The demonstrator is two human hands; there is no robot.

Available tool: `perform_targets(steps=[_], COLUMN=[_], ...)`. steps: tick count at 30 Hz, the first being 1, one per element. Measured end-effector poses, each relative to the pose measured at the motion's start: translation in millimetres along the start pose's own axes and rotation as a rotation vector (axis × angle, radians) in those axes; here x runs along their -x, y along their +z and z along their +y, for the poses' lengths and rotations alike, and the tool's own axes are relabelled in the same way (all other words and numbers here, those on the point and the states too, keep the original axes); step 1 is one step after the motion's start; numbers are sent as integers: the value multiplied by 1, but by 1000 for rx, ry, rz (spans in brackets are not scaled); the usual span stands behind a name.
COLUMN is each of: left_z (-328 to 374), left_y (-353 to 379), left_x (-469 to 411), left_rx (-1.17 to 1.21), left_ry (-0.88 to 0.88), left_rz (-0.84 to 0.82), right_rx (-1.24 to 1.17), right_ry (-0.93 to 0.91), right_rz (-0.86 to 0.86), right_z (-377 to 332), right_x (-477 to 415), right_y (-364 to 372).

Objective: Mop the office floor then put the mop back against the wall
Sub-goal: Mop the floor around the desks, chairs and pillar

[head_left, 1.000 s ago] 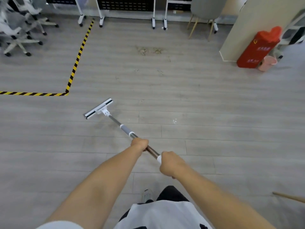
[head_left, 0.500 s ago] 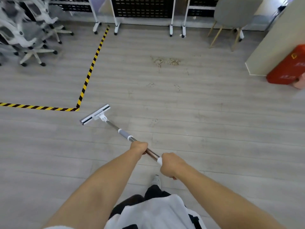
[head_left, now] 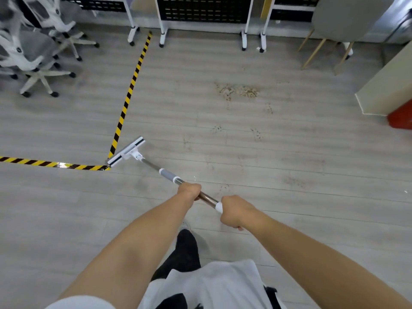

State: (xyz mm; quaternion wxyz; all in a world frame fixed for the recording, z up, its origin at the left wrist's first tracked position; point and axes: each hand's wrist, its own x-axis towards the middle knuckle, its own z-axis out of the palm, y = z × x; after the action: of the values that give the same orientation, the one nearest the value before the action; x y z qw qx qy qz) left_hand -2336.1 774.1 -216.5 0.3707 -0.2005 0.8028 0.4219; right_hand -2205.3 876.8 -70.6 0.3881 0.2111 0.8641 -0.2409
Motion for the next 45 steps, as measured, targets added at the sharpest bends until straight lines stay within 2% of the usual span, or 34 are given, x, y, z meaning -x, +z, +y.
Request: perform_targets(steps=[10, 18, 22, 27, 36, 45], left_z=[160, 299, 373, 460, 583, 693], left_y=[-77, -95, -104, -122, -158, -213], left_x=[-144, -251, -303, -368, -478, -606], left_rx=[-80, -46, -41, -30, -19, -17], left_ry=[4, -2, -17, -4, -3, -8], left_rz=[-57, -71, -29, 0, -23, -135], right_rx=[-20, -34, 22, -39, -91, -116], right_ry=[15, 15, -7, 5, 41, 138], right_rz=[16, 15, -17, -24, -23, 27], right_z=[-114, -153, -173, -201, -261, -352], right_x=[-127, -251, -311, -384, -492, -601], right_y=[-141, -261, -332, -413, -532, -619])
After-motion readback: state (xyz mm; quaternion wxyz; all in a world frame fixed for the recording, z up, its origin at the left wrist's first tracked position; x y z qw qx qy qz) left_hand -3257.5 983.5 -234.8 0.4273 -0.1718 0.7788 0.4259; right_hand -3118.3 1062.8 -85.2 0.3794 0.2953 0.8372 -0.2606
